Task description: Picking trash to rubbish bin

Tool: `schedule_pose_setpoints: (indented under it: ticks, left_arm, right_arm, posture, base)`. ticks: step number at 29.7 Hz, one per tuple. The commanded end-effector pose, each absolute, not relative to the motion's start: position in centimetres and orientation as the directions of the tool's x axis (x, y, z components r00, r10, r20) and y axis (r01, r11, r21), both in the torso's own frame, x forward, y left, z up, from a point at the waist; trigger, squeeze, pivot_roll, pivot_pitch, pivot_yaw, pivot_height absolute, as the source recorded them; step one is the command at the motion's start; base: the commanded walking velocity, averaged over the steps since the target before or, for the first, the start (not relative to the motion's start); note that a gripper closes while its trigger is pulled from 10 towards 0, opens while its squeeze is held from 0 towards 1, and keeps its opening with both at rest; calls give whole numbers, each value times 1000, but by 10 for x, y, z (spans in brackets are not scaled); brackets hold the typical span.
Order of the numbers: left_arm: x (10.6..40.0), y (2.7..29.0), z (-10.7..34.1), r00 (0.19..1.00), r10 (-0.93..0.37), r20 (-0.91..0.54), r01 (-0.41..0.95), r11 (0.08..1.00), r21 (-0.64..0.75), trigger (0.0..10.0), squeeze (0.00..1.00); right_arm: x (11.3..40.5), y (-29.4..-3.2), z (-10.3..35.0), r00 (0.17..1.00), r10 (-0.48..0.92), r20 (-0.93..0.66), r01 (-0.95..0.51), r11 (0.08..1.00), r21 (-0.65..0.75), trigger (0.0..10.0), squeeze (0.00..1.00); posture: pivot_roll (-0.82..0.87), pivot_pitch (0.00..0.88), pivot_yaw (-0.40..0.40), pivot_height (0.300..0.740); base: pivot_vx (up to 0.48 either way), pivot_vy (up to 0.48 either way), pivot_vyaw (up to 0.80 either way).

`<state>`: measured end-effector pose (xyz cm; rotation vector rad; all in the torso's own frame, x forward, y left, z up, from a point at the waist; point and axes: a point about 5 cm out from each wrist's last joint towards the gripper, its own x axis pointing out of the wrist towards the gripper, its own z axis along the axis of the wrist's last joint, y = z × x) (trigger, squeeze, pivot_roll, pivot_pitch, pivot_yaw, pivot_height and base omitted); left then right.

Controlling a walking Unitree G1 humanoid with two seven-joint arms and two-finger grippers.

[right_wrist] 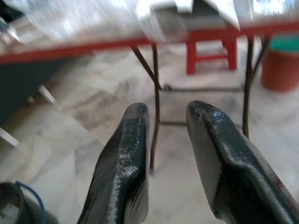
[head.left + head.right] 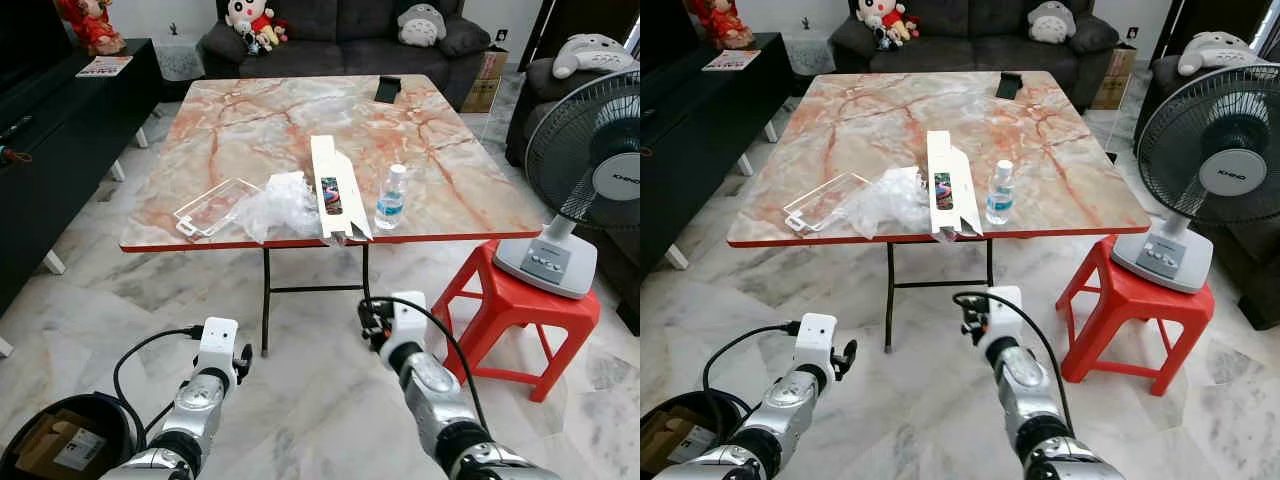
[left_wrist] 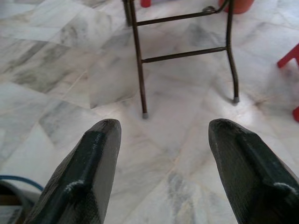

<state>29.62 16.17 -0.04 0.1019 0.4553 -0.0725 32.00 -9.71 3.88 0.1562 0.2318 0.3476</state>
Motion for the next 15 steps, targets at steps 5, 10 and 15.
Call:
schedule_pose_setpoints:
  ticks: [5, 10, 15]
  left_arm:
    - [285, 168, -13, 863, -30, -505, 89, 992, 94, 10000, 0]
    - [285, 170, -11, 871, -22, -491, 76, 993, 90, 10000, 0]
    - [296, 163, 1, 905, -54, -422, 89, 994, 63, 10000, 0]
  right_arm:
    - [336, -79, 71, 910, 412, -53, -400, 903, 156, 10000, 0]
    - [340, -77, 79, 914, 405, -17, -398, 905, 148, 10000, 0]
    - [342, -73, 87, 907, 420, 21, -418, 897, 144, 10000, 0]
  posture:
    - [12, 0, -6, 740]
    - [15, 0, -6, 740]
    - [14, 0, -7, 740]
  base:
    - [0, 0, 0]
    - [0, 0, 505]
    - [0, 0, 800]
